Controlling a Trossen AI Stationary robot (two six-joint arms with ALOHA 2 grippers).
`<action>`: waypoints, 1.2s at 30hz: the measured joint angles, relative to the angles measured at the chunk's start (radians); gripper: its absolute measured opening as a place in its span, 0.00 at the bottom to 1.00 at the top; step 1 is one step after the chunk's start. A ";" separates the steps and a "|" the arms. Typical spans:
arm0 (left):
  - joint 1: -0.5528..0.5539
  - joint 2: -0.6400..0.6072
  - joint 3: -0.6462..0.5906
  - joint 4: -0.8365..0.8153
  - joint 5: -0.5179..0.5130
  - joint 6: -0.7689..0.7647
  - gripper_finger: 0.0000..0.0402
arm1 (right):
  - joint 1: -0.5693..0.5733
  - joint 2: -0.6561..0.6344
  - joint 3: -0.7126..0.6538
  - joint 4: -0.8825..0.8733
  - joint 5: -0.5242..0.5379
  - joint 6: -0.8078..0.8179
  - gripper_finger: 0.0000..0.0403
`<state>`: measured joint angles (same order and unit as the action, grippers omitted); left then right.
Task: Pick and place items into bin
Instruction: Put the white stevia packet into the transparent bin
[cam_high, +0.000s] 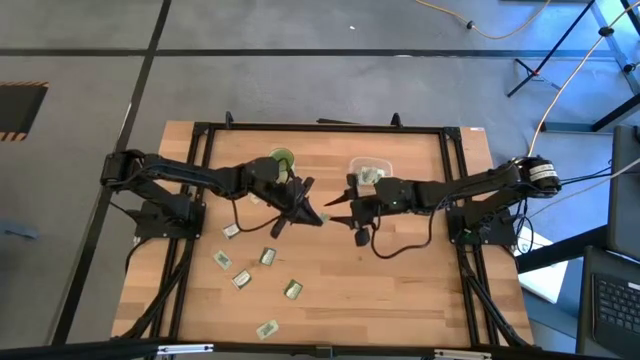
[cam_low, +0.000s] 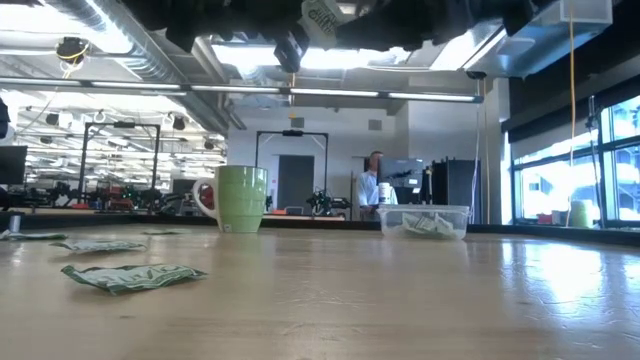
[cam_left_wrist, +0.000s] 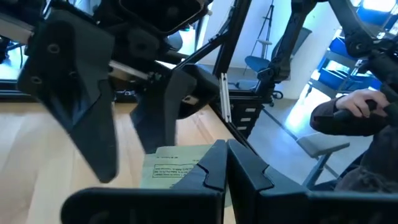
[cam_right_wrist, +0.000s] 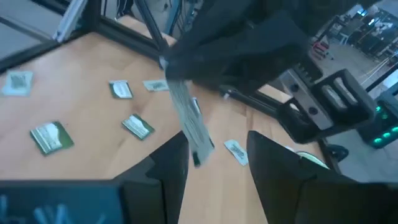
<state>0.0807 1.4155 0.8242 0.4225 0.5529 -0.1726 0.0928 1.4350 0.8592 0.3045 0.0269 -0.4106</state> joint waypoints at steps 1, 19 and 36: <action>0.000 0.000 0.000 0.000 0.000 0.001 0.01 | 0.000 0.000 0.002 -0.001 -0.002 0.012 0.41; 0.007 -0.001 0.000 0.000 -0.004 0.037 0.01 | 0.036 -0.006 0.005 -0.020 -0.003 0.038 0.03; 0.001 -0.140 0.002 -0.392 -0.179 0.317 0.28 | -0.003 -0.069 0.012 -0.281 0.239 0.186 0.00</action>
<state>0.0819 1.2753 0.8265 0.0301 0.3741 0.1439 0.0898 1.3658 0.8708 0.0237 0.2654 -0.2249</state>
